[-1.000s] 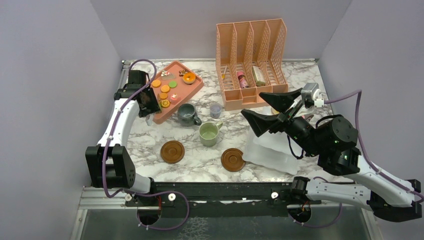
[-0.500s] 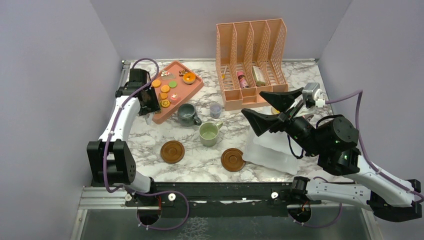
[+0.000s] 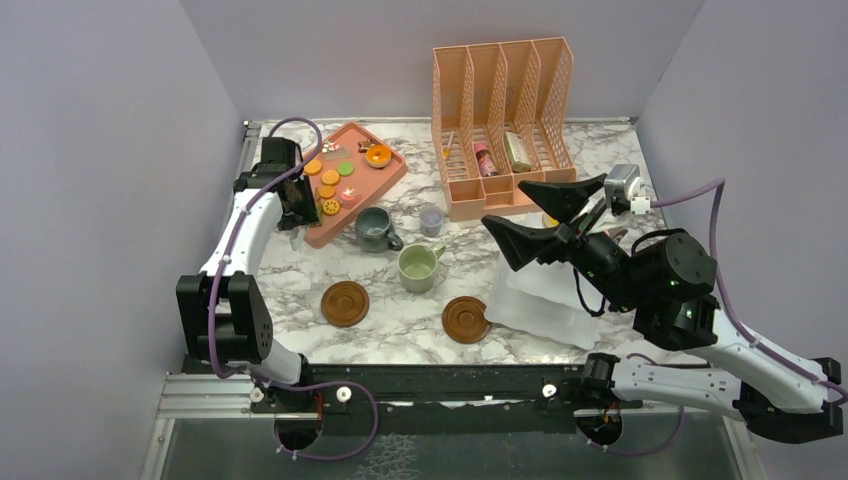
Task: Serve the afternoon tea
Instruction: Pick up the desert from the tray.
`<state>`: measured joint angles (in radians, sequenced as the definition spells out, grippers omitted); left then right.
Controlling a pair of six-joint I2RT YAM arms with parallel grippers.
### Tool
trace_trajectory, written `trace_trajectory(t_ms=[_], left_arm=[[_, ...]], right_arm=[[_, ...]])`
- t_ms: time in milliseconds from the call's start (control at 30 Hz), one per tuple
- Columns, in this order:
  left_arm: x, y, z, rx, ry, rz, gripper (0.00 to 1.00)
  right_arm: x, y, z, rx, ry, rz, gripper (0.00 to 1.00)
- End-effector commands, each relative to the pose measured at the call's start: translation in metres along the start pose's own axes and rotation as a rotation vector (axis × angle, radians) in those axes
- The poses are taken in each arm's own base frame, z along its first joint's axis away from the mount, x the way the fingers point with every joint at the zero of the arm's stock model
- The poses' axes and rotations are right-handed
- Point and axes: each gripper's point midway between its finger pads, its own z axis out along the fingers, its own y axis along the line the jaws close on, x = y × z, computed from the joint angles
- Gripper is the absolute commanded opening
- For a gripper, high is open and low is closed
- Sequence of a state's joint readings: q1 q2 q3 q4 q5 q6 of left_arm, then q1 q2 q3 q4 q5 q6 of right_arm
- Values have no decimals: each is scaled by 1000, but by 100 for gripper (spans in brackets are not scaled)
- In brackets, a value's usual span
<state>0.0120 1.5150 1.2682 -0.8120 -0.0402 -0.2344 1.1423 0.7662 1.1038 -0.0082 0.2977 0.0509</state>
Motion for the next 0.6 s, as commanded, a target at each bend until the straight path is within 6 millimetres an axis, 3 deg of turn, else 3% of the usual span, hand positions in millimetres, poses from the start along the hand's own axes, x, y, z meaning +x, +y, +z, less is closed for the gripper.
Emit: trace_trajectory(t_ms=[0, 200, 367, 567], left_arm=[[-10, 1, -4, -3, -36, 13, 39], [-13, -3, -9, 16, -42, 10, 31], [-19, -4, -17, 19, -63, -1, 29], [-40, -4, -44, 16, -148, -25, 28]], right_arm=[[-7, 2, 2, -11, -27, -9, 94], [-9, 2, 1, -11, -32, -3, 94], [-7, 2, 1, -11, -25, -1, 94], [-9, 2, 2, -8, -26, 1, 94]])
